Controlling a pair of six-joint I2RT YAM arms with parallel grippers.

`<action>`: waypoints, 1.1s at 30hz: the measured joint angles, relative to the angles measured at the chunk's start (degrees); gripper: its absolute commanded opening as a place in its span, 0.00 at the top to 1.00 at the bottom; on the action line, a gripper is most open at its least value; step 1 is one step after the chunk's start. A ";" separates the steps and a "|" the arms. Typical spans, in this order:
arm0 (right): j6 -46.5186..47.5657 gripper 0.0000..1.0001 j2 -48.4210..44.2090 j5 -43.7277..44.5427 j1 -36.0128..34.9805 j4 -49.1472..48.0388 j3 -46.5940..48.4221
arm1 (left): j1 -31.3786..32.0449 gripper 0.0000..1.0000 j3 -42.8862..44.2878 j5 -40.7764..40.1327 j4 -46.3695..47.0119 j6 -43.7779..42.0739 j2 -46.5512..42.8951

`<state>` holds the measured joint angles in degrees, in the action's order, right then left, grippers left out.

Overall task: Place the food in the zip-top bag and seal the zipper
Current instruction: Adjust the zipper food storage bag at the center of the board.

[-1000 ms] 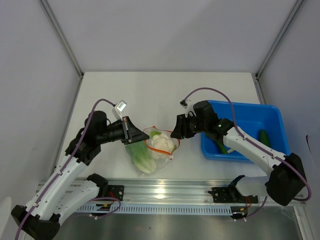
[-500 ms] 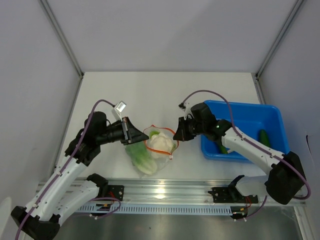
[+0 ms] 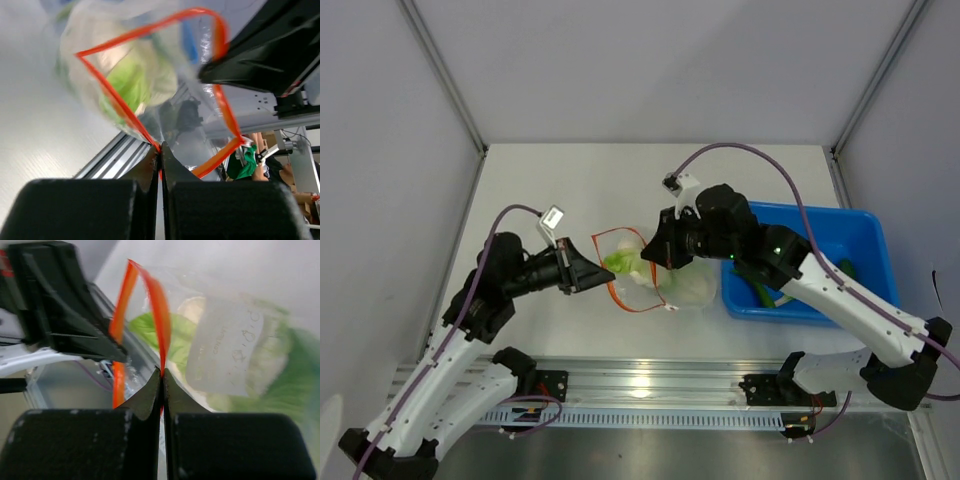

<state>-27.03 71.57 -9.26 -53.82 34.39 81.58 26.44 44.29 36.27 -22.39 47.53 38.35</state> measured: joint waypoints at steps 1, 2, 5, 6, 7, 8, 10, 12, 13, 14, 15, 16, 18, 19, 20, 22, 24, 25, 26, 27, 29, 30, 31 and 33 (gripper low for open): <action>-0.13 1.00 0.57 0.07 0.55 -0.20 -1.51 | -0.07 0.99 -1.03 -0.04 1.31 -0.09 0.52; -0.31 1.00 1.79 0.24 1.40 -0.35 -3.61 | -0.22 0.99 -2.10 -0.02 1.77 -0.13 1.29; -0.59 1.00 5.92 1.36 3.54 0.57 -8.72 | -1.07 0.99 -6.34 -0.26 1.46 -0.63 4.66; -0.63 1.00 7.26 2.08 4.00 1.49 -9.62 | -1.44 0.99 -7.13 -0.72 0.42 -1.03 5.51; -0.70 1.00 8.15 2.62 4.09 2.56 -9.99 | -1.86 0.99 -7.45 -0.94 -0.72 -1.20 5.75; -0.76 1.00 8.37 2.99 4.00 3.30 -10.01 | -2.12 0.99 -7.26 -1.29 -1.73 -1.60 5.38; -0.76 1.00 7.76 3.87 3.17 5.25 -8.24 | -2.43 0.99 -5.40 -1.62 -3.98 -2.23 4.28; -0.74 1.00 6.75 4.68 1.88 6.40 -4.81 | -2.51 1.00 -1.57 -1.62 -6.32 -2.93 3.02; -0.72 1.00 6.05 5.27 1.01 6.99 -2.49 | -2.51 0.99 0.63 -1.57 -7.04 -3.10 2.38; -0.74 1.00 5.25 5.66 0.09 7.54 -0.11 | -2.51 0.99 2.67 -1.55 -7.52 -3.17 1.70; -0.81 1.00 4.22 5.90 -0.72 7.67 1.79 | -2.51 0.99 4.39 -1.55 -7.69 -3.15 0.81; -0.90 1.00 3.02 5.86 -1.11 7.45 3.10 | -2.54 1.00 5.79 -1.53 -7.67 -3.15 -0.20; -1.27 1.00 0.37 5.81 -2.47 6.99 3.98 | -2.58 1.00 6.93 -1.33 -7.21 -3.13 -2.10; -1.40 1.00 -0.74 5.81 -2.58 6.86 3.76 | -2.58 1.00 6.75 -1.29 -6.69 -3.13 -3.56; -1.49 1.00 -1.42 5.86 -2.54 6.73 3.34 | -2.58 0.99 6.29 -1.14 -6.32 -3.15 -4.46; -1.55 1.00 -1.99 5.77 -1.86 5.70 1.18 | -2.60 1.00 3.58 -0.96 -3.93 -3.26 -4.68; -1.53 1.00 -0.98 5.88 -0.98 4.33 -1.97 | -2.95 0.99 -1.79 -0.96 -2.16 -3.56 -2.69; -1.51 1.00 -0.07 5.92 -0.70 4.09 -3.32 | -3.19 0.99 -3.82 -0.96 -2.16 -3.58 -1.36; -1.51 1.00 1.46 5.92 -0.20 3.72 -5.11 | -3.43 0.99 -6.19 -1.01 -2.08 -3.58 0.28; -1.51 1.00 3.15 5.88 0.24 3.15 -6.97 | -3.67 1.00 -8.22 -1.18 -2.16 -3.58 1.97; -1.51 1.00 6.56 5.86 0.90 2.64 -9.77 | -4.11 0.99 -10.78 -1.60 -3.34 -3.61 3.72; -1.51 1.00 7.72 5.88 1.11 2.62 -10.36 | -4.26 1.00 -10.82 -1.60 -4.35 -3.67 3.76; -1.49 1.00 8.90 6.05 1.18 2.97 -10.47 | -4.31 0.99 -10.45 -1.64 -4.61 -3.98 3.48; -1.38 1.00 9.77 6.95 0.83 3.19 -10.19 | -4.37 0.99 -7.37 -1.62 -6.19 -4.57 3.19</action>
<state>-28.40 81.34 -2.31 -52.99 37.58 71.40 22.06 36.93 34.65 -28.58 42.96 41.54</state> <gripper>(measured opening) 0.007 0.005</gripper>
